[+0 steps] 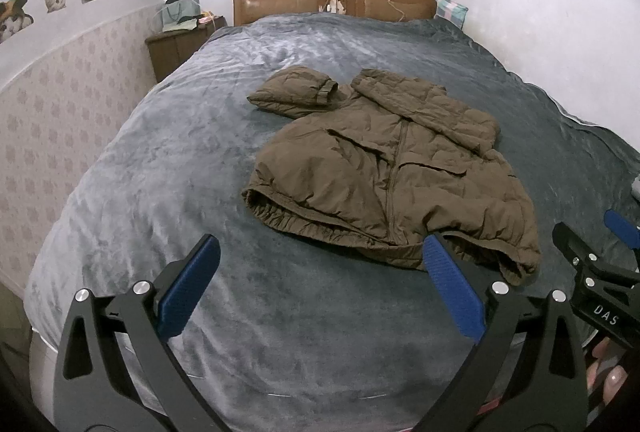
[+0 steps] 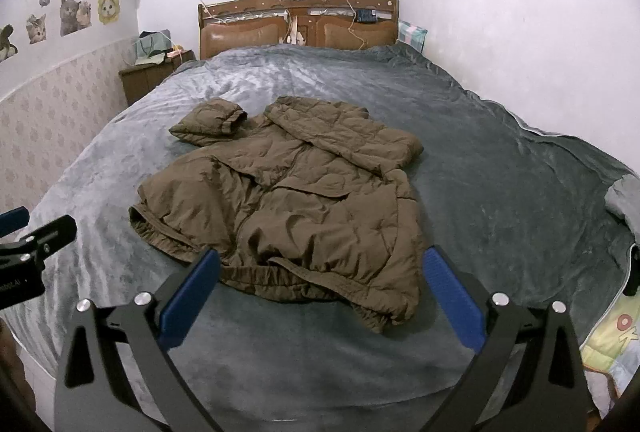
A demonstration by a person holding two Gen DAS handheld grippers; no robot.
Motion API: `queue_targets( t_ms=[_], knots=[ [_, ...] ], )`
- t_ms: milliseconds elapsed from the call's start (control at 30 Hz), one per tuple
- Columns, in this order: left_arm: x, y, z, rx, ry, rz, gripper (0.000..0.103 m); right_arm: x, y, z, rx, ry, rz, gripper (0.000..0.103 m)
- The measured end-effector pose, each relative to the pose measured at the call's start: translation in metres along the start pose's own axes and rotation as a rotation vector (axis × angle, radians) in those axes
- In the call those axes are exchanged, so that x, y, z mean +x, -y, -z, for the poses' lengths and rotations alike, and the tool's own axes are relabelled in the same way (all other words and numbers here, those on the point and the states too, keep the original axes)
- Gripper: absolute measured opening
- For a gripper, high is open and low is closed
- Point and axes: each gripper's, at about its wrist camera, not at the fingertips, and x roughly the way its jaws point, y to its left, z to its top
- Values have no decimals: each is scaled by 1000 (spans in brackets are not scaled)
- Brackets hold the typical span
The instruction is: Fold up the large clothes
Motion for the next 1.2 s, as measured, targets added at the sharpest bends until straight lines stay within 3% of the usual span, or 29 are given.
queue_targets(
  t_ms=[1200],
  knots=[
    [2, 3, 1, 6, -2, -4, 100, 7, 0, -2, -6, -13, 4, 101]
  ],
)
